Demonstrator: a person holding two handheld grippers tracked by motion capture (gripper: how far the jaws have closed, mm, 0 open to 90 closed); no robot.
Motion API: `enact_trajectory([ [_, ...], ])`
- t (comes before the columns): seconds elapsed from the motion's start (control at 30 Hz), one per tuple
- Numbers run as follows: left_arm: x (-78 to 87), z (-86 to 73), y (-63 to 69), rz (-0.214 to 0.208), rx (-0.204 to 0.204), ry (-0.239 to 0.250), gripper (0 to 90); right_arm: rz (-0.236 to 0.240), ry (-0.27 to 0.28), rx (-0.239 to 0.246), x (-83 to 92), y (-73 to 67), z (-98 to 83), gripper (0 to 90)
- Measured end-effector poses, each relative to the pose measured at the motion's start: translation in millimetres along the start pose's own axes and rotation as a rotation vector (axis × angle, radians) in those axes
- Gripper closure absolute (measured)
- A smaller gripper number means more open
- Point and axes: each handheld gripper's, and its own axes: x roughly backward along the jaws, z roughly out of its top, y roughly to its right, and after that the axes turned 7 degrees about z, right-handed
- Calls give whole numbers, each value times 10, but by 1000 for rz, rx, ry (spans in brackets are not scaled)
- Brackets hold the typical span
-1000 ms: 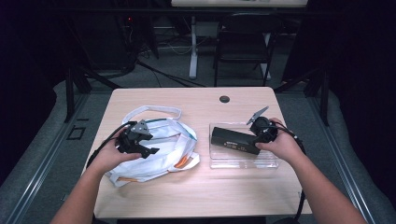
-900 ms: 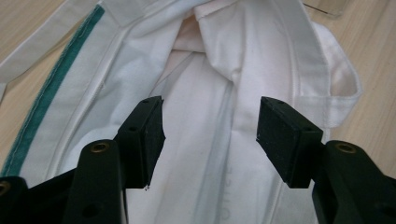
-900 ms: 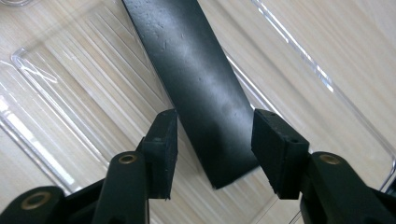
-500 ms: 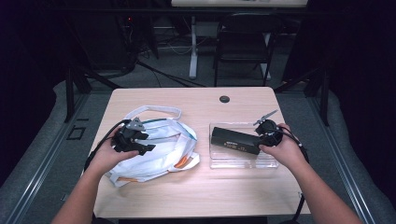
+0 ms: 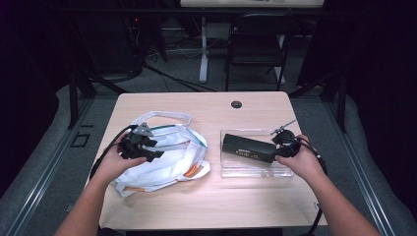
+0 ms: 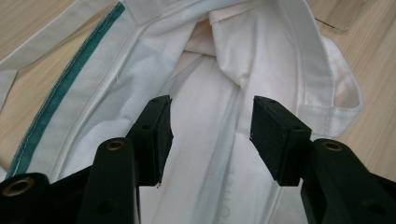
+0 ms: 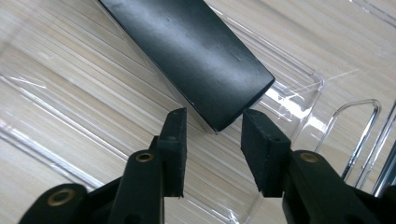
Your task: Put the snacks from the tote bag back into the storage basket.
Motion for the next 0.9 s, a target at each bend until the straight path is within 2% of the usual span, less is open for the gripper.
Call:
enact_trajectory([
  [0.23,-3,3,8,-1,-4,3,477,8,-18,-6,-65,32,-32,562],
  [0.33,2,4,8,0,-8,4,475,13,-6,-21,-90,29,-28,557],
  [0.43,4,5,11,0,-12,4,473,7,-21,-11,-105,37,-21,552],
  [0.5,5,6,16,3,-13,4,471,3,-6,-29,-131,30,-27,551],
  [0.63,8,1,22,4,-10,7,469,7,-28,-18,-148,47,-20,543],
  [0.83,37,-11,14,9,-13,7,468,13,-10,-35,-195,69,-1,539],
  [0.9,45,-15,9,10,-13,5,467,7,-23,-29,-193,72,24,539],
])
